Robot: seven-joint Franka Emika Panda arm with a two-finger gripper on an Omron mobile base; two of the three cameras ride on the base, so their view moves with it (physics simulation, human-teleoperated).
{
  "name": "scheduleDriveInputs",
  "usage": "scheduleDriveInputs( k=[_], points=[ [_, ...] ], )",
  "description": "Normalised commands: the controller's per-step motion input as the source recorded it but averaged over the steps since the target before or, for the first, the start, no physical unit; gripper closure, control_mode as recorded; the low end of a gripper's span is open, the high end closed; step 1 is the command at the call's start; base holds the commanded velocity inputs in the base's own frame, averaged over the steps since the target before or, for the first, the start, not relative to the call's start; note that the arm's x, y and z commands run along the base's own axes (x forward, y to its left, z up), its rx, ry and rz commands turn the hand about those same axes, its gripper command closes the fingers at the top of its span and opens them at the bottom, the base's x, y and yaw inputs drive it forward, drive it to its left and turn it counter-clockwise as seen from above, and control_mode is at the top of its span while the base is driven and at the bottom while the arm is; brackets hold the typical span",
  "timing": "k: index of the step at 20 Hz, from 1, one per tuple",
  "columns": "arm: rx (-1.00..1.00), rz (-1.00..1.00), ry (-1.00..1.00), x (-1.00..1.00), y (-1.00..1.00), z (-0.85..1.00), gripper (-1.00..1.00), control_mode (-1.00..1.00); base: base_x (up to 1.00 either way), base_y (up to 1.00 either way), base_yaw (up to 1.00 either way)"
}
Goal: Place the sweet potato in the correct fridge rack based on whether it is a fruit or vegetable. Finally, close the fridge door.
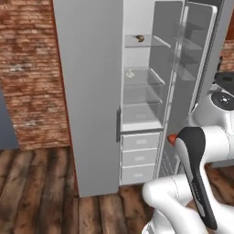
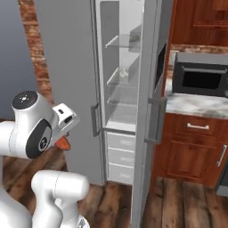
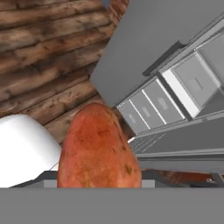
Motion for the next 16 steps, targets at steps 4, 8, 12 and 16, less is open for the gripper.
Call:
scheduleDriveInputs(
  k=[4,8,12,16],
  points=[
    [0.0,0.0,0.0,0.0,0.0,0.0,1.0,1.0,0.42,0.48,-0.34],
    [0.0,0.0,0.0,0.0,0.0,0.0,1.0,1.0,0.49,0.18,-0.32],
    [0.0,0.0,0.0,0.0,0.0,0.0,1.0,1.0,0.54,0.0,-0.24],
    [0.0,0.0,0.0,0.0,0.0,0.0,1.0,1.0,0.58,0.0,-0.2]
  ],
)
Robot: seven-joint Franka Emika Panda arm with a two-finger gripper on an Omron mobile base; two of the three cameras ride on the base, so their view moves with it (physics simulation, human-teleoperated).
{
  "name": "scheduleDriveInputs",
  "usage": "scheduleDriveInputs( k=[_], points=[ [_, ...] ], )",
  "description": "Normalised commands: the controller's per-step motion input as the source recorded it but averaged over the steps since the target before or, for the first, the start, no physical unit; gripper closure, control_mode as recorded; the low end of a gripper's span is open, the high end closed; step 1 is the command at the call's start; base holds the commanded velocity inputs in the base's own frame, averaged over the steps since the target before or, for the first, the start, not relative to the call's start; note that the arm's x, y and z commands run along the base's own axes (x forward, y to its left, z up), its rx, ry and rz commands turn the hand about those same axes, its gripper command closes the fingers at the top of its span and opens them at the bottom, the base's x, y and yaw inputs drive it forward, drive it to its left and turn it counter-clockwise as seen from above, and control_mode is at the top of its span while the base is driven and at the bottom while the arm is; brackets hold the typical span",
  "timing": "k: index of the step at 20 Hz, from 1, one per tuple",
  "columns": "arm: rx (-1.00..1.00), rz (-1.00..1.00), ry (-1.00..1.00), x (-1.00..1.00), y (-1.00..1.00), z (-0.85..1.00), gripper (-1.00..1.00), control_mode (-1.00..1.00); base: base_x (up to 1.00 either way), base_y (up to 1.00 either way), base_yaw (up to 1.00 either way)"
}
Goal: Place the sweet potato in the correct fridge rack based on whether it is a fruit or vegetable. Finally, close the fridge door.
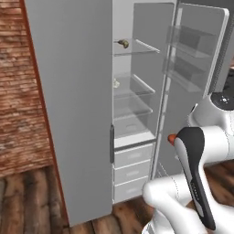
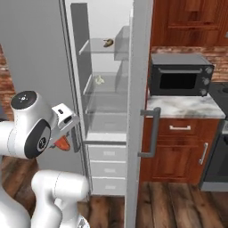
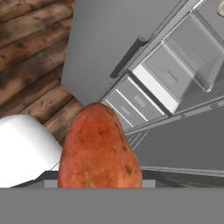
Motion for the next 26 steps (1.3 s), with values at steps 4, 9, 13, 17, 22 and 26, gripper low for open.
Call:
scheduleDriveInputs(
  k=[4,9,13,17,22,26],
  points=[
    [0.0,0.0,0.0,0.0,0.0,0.0,1.0,1.0,0.62,0.0,-0.16],
    [0.0,0.0,0.0,0.0,0.0,0.0,1.0,1.0,0.61,0.0,-0.13],
    [0.0,0.0,0.0,0.0,0.0,0.0,1.0,1.0,0.54,0.0,-0.1],
    [0.0,0.0,0.0,0.0,0.0,0.0,1.0,1.0,0.49,0.0,-0.06],
    [0.0,0.0,0.0,0.0,0.0,0.0,1.0,1.0,0.5,0.0,-0.04],
    [0.0,0.0,0.0,0.0,0.0,0.0,1.0,1.0,0.46,-0.01,0.0]
  ],
)
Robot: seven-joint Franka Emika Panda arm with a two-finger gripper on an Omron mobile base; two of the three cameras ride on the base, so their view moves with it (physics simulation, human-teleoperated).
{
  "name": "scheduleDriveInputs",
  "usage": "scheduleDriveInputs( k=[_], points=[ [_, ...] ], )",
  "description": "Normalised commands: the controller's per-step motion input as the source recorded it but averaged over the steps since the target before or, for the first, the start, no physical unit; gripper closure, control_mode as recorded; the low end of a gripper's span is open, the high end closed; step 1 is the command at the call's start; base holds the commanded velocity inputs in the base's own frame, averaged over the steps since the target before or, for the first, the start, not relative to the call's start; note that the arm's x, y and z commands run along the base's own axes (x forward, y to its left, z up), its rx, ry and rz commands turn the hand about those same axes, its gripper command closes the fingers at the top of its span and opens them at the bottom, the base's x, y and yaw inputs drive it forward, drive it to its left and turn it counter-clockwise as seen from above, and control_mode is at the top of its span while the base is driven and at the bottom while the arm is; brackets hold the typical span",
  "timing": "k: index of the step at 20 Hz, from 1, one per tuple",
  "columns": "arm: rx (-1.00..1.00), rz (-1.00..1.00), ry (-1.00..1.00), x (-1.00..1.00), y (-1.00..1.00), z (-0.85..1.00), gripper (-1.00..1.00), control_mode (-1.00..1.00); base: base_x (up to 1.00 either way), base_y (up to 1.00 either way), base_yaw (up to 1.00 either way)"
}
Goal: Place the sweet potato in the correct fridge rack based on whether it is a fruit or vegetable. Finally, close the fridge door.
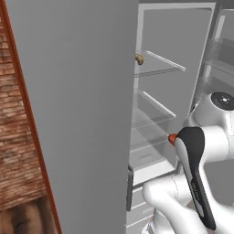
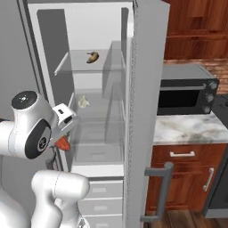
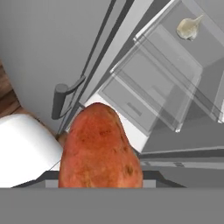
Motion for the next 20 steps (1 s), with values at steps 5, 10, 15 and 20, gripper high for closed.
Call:
scheduleDriveInputs(
  k=[5,10,15,20],
  points=[
    [0.0,0.0,0.0,0.0,0.0,0.0,1.0,1.0,0.33,-0.15,0.0],
    [0.0,0.0,0.0,0.0,0.0,0.0,1.0,1.0,0.2,-0.25,0.07],
    [0.0,0.0,0.0,0.0,0.0,0.0,1.0,1.0,0.14,-0.18,0.12],
    [0.0,0.07,-0.18,0.22,0.0,-0.11,1.0,-1.0,0.0,0.0,0.0]
  ],
)
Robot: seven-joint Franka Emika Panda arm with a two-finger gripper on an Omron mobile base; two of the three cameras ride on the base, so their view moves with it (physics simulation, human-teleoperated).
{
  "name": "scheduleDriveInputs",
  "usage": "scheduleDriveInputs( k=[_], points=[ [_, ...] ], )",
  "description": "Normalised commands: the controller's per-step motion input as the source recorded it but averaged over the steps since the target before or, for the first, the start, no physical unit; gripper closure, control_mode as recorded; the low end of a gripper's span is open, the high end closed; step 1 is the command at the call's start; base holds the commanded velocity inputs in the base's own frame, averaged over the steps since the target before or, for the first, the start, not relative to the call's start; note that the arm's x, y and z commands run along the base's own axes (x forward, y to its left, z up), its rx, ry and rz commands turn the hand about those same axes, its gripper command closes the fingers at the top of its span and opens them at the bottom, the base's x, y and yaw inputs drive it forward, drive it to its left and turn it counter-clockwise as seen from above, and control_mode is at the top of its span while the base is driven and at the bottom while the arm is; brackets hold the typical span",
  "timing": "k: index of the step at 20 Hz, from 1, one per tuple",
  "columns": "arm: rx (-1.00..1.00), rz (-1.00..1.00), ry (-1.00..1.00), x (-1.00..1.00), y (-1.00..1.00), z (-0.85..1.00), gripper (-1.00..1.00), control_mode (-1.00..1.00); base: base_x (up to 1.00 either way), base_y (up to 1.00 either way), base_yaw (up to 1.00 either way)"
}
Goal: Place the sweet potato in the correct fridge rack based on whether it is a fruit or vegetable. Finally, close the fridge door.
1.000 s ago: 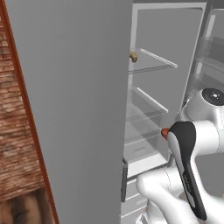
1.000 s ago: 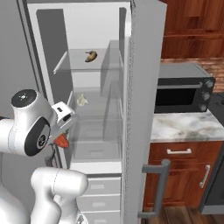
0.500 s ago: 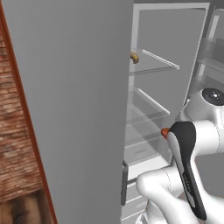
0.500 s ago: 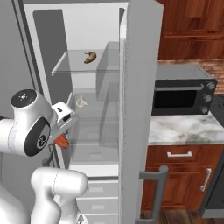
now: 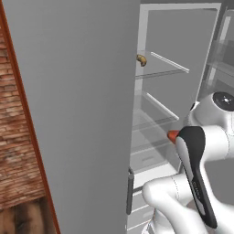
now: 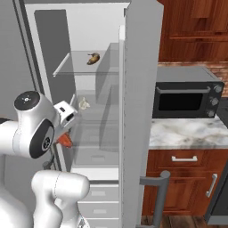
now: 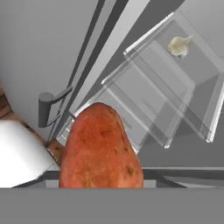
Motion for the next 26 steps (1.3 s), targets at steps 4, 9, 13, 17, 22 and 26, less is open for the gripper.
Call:
scheduleDriveInputs(
  k=[4,9,13,17,22,26],
  points=[
    [-0.02,0.07,-0.24,0.27,0.0,-0.04,1.0,-1.0,0.0,0.0,0.0],
    [-0.05,0.05,-0.25,0.42,0.0,-0.02,1.0,-1.0,0.0,0.0,0.0],
    [-0.04,0.09,-0.28,0.49,0.0,-0.18,1.0,-1.0,0.0,0.0,0.0],
    [-0.06,0.14,-0.19,0.35,-0.02,-0.3,1.0,-1.0,0.0,0.0,0.0],
    [-0.12,0.14,-0.03,0.39,0.0,-0.12,1.0,-1.0,0.0,0.0,0.0],
    [-0.15,0.14,0.0,0.44,0.0,-0.13,1.0,-1.0,0.0,0.0,0.0]
  ],
)
